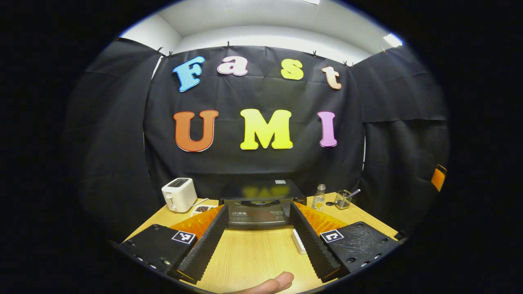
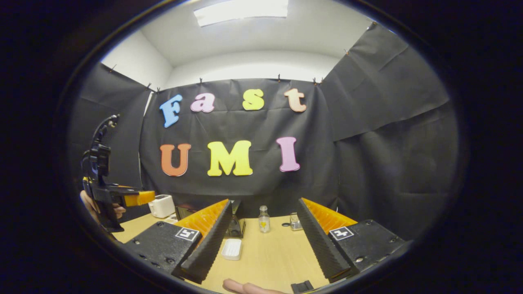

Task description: Open the electric oven with the left hand, put the food in, and close the electric oven.

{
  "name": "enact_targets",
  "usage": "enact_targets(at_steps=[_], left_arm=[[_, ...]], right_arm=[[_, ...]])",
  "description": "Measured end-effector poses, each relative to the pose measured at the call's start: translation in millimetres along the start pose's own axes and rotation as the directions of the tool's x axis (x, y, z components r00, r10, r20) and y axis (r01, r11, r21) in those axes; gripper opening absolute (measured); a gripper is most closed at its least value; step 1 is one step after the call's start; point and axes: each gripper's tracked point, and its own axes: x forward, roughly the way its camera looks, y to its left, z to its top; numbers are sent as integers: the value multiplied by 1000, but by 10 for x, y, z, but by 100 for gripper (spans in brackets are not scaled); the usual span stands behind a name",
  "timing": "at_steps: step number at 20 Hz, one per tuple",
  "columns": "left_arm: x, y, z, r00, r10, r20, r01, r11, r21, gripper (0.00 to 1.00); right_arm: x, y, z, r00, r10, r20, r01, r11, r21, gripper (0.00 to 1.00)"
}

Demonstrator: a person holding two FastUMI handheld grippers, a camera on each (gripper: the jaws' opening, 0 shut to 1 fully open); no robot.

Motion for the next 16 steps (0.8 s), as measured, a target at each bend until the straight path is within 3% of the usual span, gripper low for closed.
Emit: enact_targets(at_steps=[2,3,4,7,8,12,13,16], left_arm=[[-203,-53,153,999,-5,51,6,1000,-18,95],[-331,-87,172,998,-4,68,5,1000,-19,95],[-442,-130,190,997,-8,82,9,1000,-3,95],[-707,-171,186,991,15,130,-23,998,65,95],[-766,-158,150,990,32,137,-42,996,72,95],[-929,-150,-16,986,93,138,-102,993,54,96],[-940,-176,-53,986,95,137,-101,994,39,96],[-930,-243,-150,991,70,117,-74,997,32,96]], right_arm=[[-32,-14,8,1000,-3,6,3,1000,-2,100],[-58,-9,-4,1000,-1,7,1,1000,-3,96],[-89,12,0,1000,5,12,-5,1000,-3,100],[-199,66,1,999,28,29,-27,999,-25,96],[-234,87,19,999,32,38,-31,999,-31,100],[-297,162,13,998,50,50,-48,998,-34,100],[-301,171,9,997,55,48,-53,998,-30,96],[-284,165,-13,996,75,44,-76,997,5,100]])
